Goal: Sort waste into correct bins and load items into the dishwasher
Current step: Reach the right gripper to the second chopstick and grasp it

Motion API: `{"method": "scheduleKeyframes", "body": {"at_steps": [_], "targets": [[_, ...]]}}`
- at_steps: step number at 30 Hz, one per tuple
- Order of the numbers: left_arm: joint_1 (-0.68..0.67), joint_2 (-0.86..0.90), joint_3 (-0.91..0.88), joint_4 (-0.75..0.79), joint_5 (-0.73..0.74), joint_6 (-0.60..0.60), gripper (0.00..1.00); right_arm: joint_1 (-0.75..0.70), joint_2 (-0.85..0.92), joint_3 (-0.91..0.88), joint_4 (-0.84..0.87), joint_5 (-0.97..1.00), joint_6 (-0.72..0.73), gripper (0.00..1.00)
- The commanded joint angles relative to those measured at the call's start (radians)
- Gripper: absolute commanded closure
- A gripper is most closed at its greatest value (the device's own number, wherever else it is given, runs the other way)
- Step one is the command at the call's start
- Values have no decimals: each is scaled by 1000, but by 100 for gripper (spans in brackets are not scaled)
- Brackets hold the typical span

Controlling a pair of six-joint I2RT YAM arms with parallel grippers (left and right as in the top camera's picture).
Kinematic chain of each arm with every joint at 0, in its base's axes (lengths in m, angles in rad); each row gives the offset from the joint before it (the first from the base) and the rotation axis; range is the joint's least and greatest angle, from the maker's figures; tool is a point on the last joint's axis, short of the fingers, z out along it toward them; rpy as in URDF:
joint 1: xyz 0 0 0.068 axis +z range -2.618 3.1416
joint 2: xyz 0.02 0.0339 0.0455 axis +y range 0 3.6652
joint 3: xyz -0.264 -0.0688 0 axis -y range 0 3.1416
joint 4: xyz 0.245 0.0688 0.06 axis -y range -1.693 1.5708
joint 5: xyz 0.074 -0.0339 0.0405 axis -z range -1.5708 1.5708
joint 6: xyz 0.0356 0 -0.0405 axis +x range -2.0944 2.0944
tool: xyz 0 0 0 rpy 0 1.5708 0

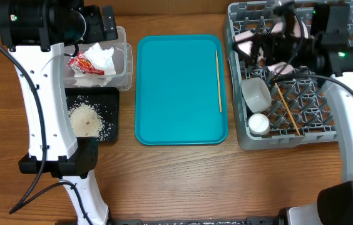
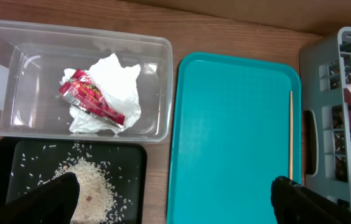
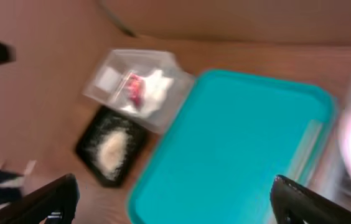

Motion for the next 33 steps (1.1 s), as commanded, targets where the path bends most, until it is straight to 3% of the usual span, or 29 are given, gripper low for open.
{"method": "scheduleKeyframes", "body": {"at_steps": [1,4,6,9,15,20,33], "targets": [[-3,-21,14,-2,-7,-10,0,116,-3,10,28,83,106,1],[-3,-21,14,-2,-7,-10,0,254,14,10,-2,453,106,13],[-3,-21,14,-2,-7,-10,0,352,42,10,-40,706,106,14],[-3,-21,14,-2,-7,-10,0,447,112,10,-100,933,119,16],[-3,-21,14,-2,-7,-10,0,476,282,10,-146,964,122,18],[-3,-21,14,-2,-7,-10,0,453,395,10,-134,985,151,28],[-3,-21,14,-2,-7,-10,0,432,522,10,-98,1113,173,30]]}}
